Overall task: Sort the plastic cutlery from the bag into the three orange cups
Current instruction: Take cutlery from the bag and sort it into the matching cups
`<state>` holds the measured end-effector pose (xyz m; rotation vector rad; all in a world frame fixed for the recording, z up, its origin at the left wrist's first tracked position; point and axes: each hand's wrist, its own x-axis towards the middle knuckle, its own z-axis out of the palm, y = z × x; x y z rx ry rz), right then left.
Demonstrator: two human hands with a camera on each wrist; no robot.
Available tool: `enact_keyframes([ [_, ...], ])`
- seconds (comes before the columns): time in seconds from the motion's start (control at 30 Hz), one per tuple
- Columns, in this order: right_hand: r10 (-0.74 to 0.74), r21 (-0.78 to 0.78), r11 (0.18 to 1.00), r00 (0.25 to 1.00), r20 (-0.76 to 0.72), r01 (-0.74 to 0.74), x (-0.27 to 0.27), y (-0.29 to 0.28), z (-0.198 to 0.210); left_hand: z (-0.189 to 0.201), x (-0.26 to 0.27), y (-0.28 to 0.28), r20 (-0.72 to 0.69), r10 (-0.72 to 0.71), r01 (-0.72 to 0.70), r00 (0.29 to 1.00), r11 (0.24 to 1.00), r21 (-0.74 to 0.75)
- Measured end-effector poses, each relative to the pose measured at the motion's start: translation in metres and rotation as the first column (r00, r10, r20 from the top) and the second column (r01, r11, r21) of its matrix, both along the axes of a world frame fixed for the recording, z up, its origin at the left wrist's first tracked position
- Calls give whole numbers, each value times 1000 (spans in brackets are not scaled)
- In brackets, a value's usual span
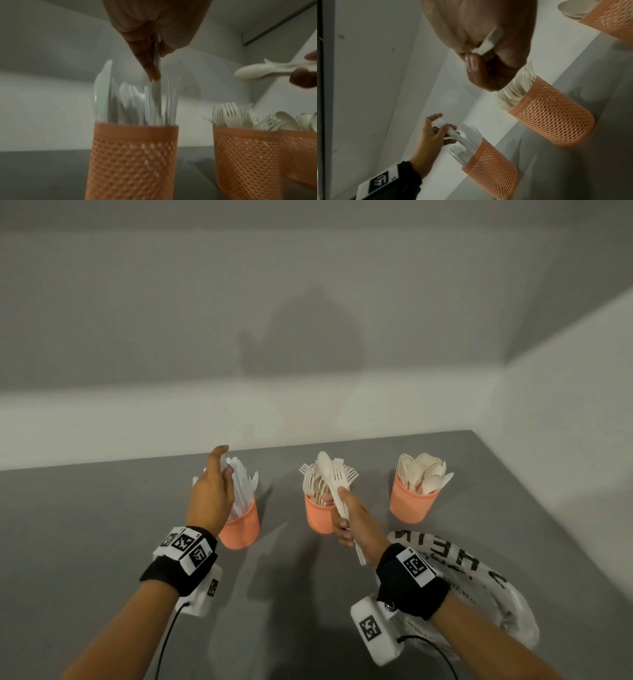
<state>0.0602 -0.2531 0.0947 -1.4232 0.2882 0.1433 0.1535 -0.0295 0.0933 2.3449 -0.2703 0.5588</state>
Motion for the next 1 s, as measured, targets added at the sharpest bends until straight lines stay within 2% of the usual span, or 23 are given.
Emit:
enact_keyframes([
  [0.07, -12, 58, 998, 1000, 0, 12, 0, -3, 1, -6, 0, -4, -16, 16, -15, 1000, 999, 52],
  [0.13, -14, 97, 995, 1000, 13, 13, -1, -6, 2, -14, 0, -7, 4, 37, -37, 999, 985, 169],
  [0.27, -9, 63, 998, 999, 54, 5, -3, -8, 5, -33, 3, -3, 46, -8, -14, 999, 883, 469],
  [0.4, -9, 14, 1000, 998, 61, 8, -5, -9, 5, -36, 7, -2, 30, 0, -14, 1000, 883, 468],
  [0.5, -18, -34, 999, 997, 78, 20, -3, -5, 4, -19, -5, -14, 120, -40, 2, 992, 952, 306],
  [0.53, -30, -49, 998, 996, 87, 35, -2, -5, 2, -11, -11, -21, 137, -77, 48, 988, 979, 199],
  [0.6, -56, -72, 995, 993, 106, 64, -2, -3, 3, 6, -27, -40, 60, -172, 176, 983, 982, -64],
  [0.67, -65, -88, 993, 989, 130, 77, -3, 0, 5, 20, -43, -61, -55, -281, 261, 958, 937, -233],
  [0.77, -73, -119, 988, 982, 174, 95, -4, 3, 6, 24, -58, -94, -240, -431, 330, 870, 870, -367],
  [0.83, -67, -165, 981, 977, 203, 101, -5, 5, 5, 21, -61, -109, -312, -457, 289, 833, 840, -459],
  [0.93, -75, -208, 971, 976, 204, 118, -7, 1, -1, 18, -61, -123, -366, -433, 150, 824, 789, -596],
  [1.0, -107, -268, 951, 976, 189, 156, -9, -5, -6, 21, -62, -130, -397, -473, 75, 787, 712, -699],
])
